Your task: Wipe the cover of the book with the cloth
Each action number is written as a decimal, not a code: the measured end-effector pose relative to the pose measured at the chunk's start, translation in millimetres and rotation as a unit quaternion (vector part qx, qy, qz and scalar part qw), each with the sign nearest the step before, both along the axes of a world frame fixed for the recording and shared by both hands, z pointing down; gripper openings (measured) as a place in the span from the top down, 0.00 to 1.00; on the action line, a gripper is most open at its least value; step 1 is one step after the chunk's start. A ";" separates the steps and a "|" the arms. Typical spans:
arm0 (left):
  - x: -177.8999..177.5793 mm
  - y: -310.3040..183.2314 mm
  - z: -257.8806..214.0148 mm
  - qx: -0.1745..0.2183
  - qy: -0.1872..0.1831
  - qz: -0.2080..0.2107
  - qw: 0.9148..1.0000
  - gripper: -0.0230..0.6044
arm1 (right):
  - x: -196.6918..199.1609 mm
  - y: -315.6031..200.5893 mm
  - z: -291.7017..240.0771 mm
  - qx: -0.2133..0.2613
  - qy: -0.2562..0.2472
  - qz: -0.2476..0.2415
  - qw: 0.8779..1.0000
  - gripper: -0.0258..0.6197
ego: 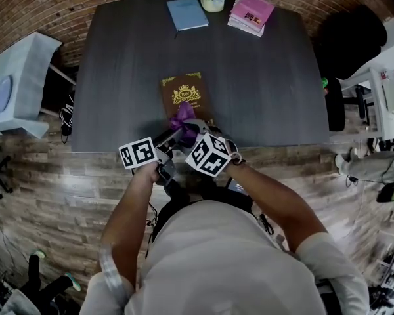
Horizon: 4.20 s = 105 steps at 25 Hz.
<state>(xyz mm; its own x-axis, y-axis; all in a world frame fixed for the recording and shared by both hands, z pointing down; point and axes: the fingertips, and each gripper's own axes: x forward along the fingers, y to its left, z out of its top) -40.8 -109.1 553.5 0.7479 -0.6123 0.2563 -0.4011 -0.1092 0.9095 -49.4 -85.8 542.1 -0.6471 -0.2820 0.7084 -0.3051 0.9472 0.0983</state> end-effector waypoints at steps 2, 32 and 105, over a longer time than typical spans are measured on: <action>0.5 -0.3 0.6 0.004 0.000 0.003 1.000 0.54 | -0.7 -0.1 -0.5 -0.023 -0.015 0.008 1.000 0.55; -4.4 -8.1 4.4 0.034 -0.095 0.054 0.993 0.82 | 32.7 -23.5 0.8 -0.069 -0.019 0.025 0.997 0.46; -48.4 -87.7 7.0 0.234 -0.314 0.209 0.896 0.83 | 61.1 -66.6 44.7 -0.077 0.102 0.034 0.991 0.93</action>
<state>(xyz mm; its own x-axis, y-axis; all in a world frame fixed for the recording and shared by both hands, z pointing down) -89.2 -196.8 560.5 0.7347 -0.4632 0.4957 -0.6535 -0.6793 0.3338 11.7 -152.3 586.8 -0.4692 -0.1985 0.8605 -0.3569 0.9339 0.0208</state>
